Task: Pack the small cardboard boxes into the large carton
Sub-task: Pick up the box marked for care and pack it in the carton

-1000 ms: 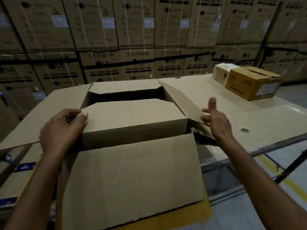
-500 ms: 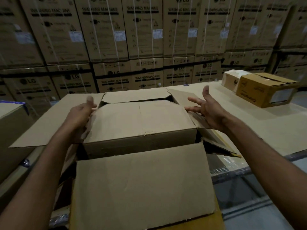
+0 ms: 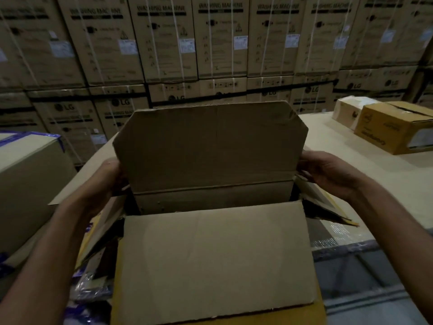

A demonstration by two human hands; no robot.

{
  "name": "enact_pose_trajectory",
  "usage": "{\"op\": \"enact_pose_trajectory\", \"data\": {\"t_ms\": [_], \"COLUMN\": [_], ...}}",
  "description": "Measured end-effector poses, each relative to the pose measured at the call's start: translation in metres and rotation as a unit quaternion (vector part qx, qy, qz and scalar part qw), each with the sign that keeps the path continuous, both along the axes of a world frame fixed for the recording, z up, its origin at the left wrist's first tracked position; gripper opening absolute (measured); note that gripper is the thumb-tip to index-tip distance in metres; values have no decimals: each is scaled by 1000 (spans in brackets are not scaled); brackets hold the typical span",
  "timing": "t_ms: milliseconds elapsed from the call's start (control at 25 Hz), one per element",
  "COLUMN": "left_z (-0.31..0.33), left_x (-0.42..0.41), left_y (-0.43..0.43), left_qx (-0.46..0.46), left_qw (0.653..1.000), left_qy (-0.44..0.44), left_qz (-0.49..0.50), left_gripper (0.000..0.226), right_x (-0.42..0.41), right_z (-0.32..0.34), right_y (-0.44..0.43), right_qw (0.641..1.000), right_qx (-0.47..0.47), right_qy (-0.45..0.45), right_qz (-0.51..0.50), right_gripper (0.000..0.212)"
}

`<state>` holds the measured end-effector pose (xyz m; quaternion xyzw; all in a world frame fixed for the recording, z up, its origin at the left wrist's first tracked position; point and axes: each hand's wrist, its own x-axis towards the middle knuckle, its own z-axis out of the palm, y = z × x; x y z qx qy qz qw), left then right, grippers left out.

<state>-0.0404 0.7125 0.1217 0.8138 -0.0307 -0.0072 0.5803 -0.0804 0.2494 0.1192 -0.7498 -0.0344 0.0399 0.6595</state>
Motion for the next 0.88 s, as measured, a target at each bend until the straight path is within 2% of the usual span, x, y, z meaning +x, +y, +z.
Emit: {"op": "enact_pose_trajectory", "data": {"t_ms": [40,120,160,200,280,360,440,520,600,680,720,800,880], "left_z": [-1,2,2,3,1,1,-3,0,10,25,30,35,36], "left_x": [2,0,-1,-3,0,0,-1,-1,6,22,36,70,107], "left_y": [6,13,16,15,13,5,-1,-2,-1,-9,-17,-35,-51], "left_qx": [8,9,51,108,193,235,255,266,295,312,305,309,373], "left_qw": [999,992,983,967,945,939,934,926,906,895,904,922,904], "left_qy": [-1,-14,-31,-42,-34,-25,-40,-40,-6,19,10,-48,-133], "left_qz": [-31,-122,-175,-228,-262,-249,-246,-265,-303,-318,-299,-229,-161], "left_gripper": [21,41,51,59,69,73,63,56,65,78,85,96,102], "right_x": [-2,-5,-6,-7,-7,-7,-9,-8,1,30,52,101,150], "right_z": [0,0,0,0,-2,-2,-1,8,23,32,33,29,24], "right_y": [-1,-9,-13,-17,-19,-16,-8,-1,9,18,24,41,57], "right_qw": [1000,998,998,994,968,941,917,905,902,906,896,857,830], "right_qx": [0,31,10,-59,-210,-312,-387,-412,-413,-411,-432,-488,-520], "right_qy": [-4,-7,-7,-12,-5,1,-18,-14,-10,-61,-100,-165,-200], "right_qz": [27,57,66,89,138,131,100,99,123,77,41,6,4], "right_gripper": [47,25,29,43,66,69,63,55,51,70,83,99,102]}}
